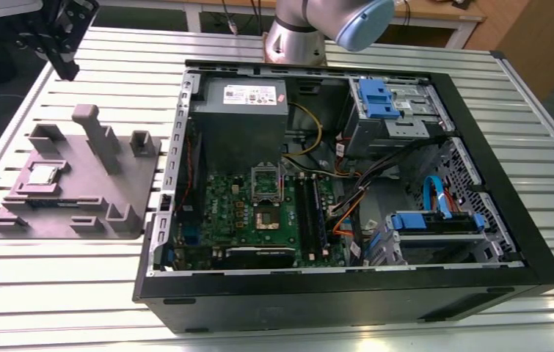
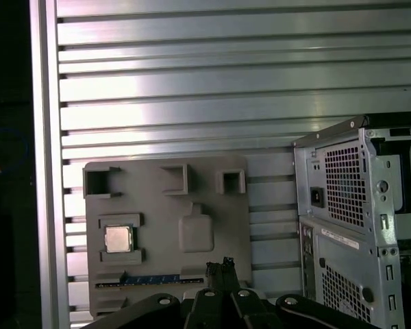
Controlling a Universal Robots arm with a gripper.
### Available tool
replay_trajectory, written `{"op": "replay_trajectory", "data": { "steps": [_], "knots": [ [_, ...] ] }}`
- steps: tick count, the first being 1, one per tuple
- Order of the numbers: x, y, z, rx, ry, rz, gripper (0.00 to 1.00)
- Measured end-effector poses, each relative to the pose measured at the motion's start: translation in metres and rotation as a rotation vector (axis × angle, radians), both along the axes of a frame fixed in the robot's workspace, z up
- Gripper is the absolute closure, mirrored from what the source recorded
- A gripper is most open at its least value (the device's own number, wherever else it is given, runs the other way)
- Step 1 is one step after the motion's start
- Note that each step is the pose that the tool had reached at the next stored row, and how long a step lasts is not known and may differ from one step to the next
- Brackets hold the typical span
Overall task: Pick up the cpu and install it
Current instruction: 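Reach for the cpu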
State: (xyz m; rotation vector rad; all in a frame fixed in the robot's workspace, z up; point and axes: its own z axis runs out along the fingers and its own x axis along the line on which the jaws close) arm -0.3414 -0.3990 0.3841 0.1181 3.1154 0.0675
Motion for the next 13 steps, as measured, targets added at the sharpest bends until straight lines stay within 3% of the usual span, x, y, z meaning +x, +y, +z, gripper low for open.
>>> {"op": "replay_trajectory", "data": {
  "steps": [13],
  "knots": [
    [-0.0032, 0.0000, -0.0015, 0.0000, 0.0006, 0.000, 0.90]
  ]
}}
